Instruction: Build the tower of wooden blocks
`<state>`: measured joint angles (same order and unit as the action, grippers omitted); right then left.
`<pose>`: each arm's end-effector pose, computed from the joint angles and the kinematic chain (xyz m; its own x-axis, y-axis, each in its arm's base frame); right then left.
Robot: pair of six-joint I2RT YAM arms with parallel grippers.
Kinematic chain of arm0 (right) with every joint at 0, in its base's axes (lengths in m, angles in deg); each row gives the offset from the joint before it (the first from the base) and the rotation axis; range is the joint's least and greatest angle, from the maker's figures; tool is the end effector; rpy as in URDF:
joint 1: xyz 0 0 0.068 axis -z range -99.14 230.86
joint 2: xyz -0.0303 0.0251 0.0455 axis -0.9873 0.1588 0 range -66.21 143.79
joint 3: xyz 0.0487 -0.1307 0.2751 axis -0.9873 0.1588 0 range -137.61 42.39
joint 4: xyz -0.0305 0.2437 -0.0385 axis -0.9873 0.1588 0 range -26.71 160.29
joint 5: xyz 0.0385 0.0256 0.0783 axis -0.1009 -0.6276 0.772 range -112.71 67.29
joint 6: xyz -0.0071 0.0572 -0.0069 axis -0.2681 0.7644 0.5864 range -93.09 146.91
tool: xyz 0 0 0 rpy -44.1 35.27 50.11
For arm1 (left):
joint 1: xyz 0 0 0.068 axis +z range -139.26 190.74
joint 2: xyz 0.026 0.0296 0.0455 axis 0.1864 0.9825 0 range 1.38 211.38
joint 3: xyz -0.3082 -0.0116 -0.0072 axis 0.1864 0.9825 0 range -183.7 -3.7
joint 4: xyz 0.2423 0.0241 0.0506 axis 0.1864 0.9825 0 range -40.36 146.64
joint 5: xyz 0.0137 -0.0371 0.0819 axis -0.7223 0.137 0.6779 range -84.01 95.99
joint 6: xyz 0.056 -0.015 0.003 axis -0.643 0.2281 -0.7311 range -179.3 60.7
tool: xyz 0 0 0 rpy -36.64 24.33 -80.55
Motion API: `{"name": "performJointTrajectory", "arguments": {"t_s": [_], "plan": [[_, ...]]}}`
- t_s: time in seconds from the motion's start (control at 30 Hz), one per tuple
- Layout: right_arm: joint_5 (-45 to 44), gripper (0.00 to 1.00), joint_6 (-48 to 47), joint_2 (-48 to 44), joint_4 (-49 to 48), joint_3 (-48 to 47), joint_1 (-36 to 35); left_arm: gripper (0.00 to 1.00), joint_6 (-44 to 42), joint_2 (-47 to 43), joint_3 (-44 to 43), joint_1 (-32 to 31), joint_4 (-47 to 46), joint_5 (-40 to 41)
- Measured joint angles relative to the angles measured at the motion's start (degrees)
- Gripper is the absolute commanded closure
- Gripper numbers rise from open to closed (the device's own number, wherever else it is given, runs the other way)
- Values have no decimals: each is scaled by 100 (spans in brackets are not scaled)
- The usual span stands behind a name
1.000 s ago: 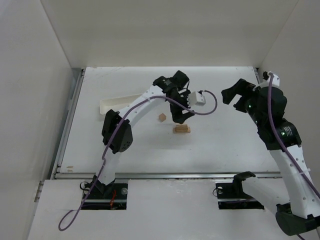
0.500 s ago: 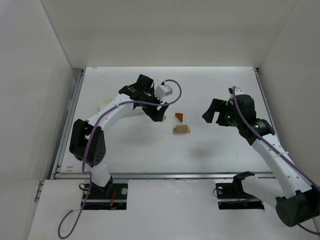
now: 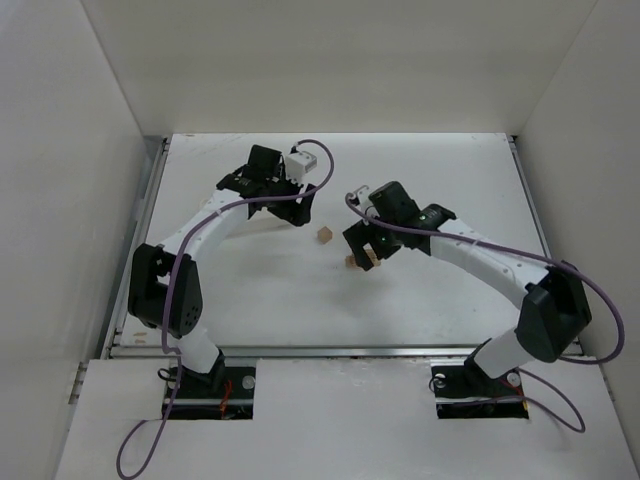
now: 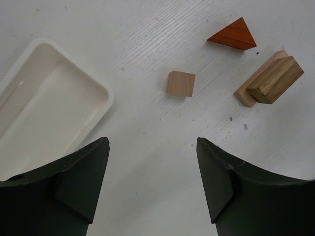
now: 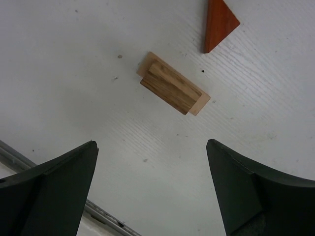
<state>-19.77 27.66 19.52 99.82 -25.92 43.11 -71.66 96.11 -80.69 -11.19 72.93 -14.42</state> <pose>0.2392 0.1879 0.3079 -0.6476 -0.4849 -0.5878 -0.6268 0.7776 0.0492 0.3367 -0.1512 0.3257 -0.4677 0.4046 -0.7858 0.7106 0.7008 -0.0622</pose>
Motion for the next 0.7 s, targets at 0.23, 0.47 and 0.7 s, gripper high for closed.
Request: {"name": "performJointTrajectory", "arguments": {"t_s": [0.23, 0.47, 0.7], "plan": [[-387, 3, -625, 723, 518, -551, -509, 31, -20, -66, 0, -9, 2, 332], [-717, 9, -970, 1711, 876, -1274, -815, 31, -83, -118, 0, -9, -37, 448], [-1462, 1, -463, 1261, 662, -1172, -859, 32, -289, -118, 0, -7, -83, 264]]}}
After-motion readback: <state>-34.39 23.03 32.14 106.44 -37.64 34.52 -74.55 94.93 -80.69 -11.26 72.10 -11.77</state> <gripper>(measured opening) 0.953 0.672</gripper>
